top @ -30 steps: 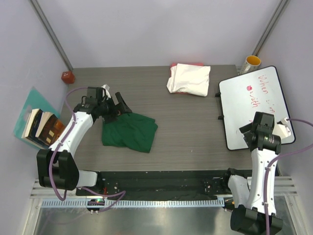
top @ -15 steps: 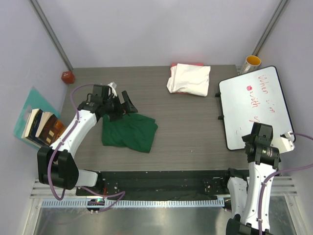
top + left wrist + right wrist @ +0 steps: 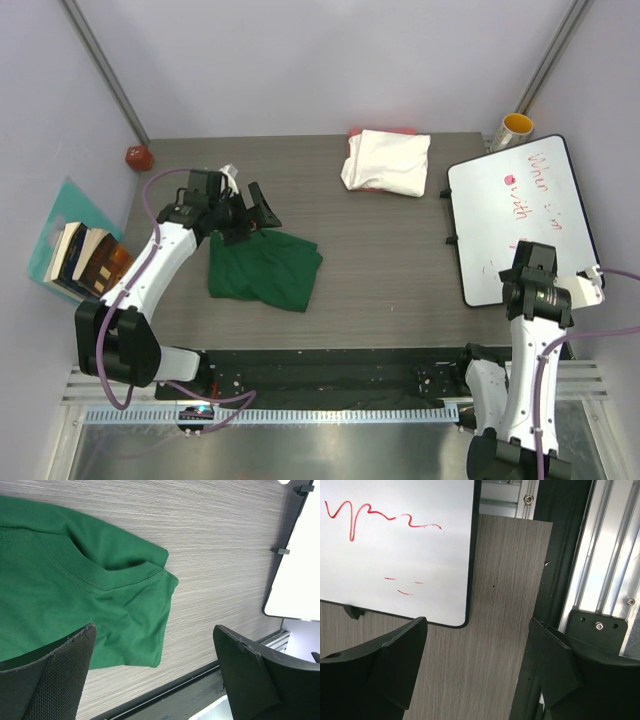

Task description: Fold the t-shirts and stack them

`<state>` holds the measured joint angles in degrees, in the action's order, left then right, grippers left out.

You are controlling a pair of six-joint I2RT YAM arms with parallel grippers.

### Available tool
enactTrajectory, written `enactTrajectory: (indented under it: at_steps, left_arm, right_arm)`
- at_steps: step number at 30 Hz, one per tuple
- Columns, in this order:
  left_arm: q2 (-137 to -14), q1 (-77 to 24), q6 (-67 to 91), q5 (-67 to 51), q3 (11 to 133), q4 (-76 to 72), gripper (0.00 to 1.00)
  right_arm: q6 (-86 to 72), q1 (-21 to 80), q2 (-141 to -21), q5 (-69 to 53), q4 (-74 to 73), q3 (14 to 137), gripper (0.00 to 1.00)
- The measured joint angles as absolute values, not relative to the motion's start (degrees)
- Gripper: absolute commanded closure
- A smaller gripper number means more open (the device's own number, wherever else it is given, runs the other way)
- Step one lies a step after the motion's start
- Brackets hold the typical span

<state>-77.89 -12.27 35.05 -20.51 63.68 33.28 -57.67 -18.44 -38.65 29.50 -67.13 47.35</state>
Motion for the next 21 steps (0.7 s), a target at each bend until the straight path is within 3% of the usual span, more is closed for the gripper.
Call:
enactTrajectory:
  at_steps: [6, 16, 21]
  left_arm:
    - [-79.4, -12.3, 34.6, -20.5, 64.8, 33.4, 0.0]
    - [-83.7, -12.3, 34.2, -20.7, 66.5, 33.3, 0.0]
    - [-83.9, -12.3, 34.2, -20.7, 66.5, 33.2, 0.0]
  right_arm:
    - [-59.2, -19.6, -46.6, 29.6, -65.1, 47.4, 0.05]
    - [-54.9, -33.0, -57.5, 25.3, -58.5, 45.1, 0.07]
    - [-51.3, -34.4, -59.0, 23.8, -54.4, 44.0, 0.08]
